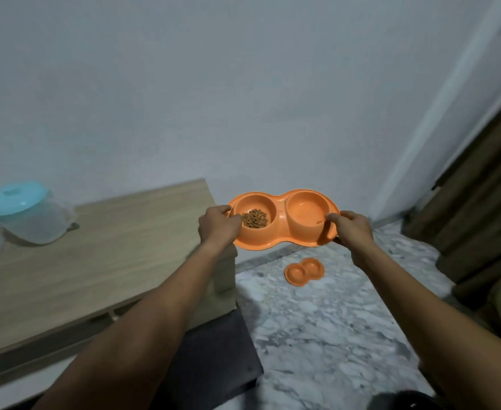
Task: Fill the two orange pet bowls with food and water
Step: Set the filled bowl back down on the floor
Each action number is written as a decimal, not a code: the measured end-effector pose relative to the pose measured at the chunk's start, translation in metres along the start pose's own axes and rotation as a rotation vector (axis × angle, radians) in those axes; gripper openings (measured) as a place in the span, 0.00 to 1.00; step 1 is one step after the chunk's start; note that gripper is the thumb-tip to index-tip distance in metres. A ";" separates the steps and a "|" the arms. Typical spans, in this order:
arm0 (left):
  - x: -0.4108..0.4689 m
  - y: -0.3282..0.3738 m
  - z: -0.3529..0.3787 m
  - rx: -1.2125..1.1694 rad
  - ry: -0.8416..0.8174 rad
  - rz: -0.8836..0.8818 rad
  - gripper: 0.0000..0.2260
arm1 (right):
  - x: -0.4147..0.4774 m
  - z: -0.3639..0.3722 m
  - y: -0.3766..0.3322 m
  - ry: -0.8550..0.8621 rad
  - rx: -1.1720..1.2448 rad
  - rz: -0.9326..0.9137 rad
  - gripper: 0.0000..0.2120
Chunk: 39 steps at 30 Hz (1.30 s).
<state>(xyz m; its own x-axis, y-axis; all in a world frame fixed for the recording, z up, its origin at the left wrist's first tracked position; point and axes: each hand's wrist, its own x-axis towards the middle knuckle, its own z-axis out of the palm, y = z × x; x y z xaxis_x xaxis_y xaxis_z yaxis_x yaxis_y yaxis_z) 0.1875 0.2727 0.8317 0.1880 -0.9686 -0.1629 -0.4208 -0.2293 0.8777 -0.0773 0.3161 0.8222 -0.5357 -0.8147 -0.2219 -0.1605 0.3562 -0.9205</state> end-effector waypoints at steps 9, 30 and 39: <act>0.049 -0.006 0.145 0.037 -0.060 -0.046 0.21 | 0.131 -0.042 0.064 0.012 -0.058 0.142 0.30; 0.291 -0.459 0.499 0.074 0.304 -0.492 0.07 | 0.487 0.207 0.519 -0.396 -0.389 0.246 0.33; 0.345 -0.633 0.578 0.065 0.320 -0.539 0.10 | 0.548 0.309 0.704 -0.471 -0.521 0.192 0.31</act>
<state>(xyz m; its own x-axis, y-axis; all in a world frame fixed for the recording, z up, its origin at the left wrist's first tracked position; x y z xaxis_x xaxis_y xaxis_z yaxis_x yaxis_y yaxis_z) 0.0057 0.0283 -0.0405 0.6404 -0.6409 -0.4232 -0.2440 -0.6923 0.6791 -0.2280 -0.0209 -0.0464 -0.1996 -0.7845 -0.5872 -0.5359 0.5890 -0.6049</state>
